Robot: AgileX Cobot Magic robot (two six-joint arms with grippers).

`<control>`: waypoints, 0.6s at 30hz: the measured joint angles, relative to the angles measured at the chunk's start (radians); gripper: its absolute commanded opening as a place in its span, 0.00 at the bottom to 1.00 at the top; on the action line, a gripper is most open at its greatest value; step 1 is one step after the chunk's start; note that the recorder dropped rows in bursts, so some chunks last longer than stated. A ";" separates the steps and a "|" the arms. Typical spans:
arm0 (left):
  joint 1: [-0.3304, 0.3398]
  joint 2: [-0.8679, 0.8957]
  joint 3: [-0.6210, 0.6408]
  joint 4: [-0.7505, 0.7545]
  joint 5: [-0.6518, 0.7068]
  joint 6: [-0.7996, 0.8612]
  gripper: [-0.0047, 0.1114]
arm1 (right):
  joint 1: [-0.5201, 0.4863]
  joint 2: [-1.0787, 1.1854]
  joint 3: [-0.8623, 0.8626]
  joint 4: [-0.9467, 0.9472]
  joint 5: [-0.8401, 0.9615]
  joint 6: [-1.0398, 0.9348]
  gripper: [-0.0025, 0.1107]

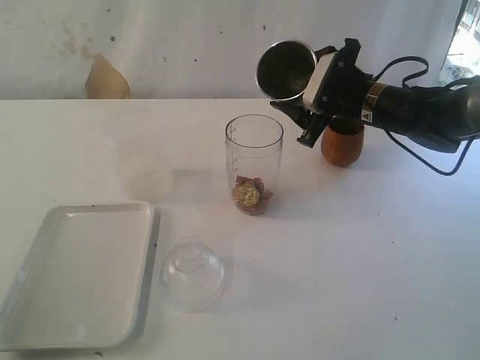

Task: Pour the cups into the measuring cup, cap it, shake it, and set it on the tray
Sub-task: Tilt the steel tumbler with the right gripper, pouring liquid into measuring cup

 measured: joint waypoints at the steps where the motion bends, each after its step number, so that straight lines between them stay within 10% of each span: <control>1: 0.000 0.000 0.000 0.000 0.000 0.000 0.04 | 0.000 0.000 0.000 0.000 0.000 -0.003 0.02; 18: 0.000 0.000 0.000 0.000 0.000 0.000 0.04 | 0.000 0.000 0.000 0.000 0.000 -0.077 0.02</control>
